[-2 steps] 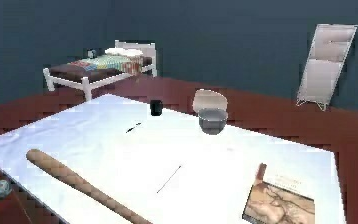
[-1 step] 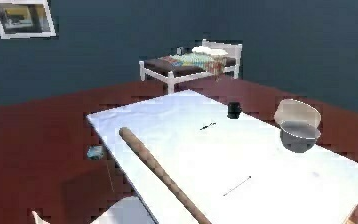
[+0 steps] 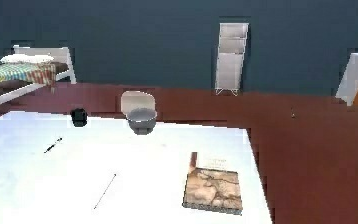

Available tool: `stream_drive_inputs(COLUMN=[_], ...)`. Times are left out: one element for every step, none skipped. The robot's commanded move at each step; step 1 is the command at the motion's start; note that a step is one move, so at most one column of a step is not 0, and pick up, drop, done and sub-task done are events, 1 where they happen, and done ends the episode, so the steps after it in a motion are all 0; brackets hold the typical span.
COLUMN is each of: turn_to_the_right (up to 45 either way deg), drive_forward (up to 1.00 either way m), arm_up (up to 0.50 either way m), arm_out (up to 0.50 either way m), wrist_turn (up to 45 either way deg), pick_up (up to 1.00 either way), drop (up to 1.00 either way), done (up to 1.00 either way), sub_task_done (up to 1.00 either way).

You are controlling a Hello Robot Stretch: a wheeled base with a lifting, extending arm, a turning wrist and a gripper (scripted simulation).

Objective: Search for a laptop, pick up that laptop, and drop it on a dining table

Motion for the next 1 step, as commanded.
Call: stream_drive_inputs(turn_to_the_right=[27.0], drive_forward=[0.0], arm_up=[0.0], arm_out=[0.0], wrist_turn=[0.0], pick_up=[0.0], drop=[0.0], done=[0.0], sub_task_done=[0.0])
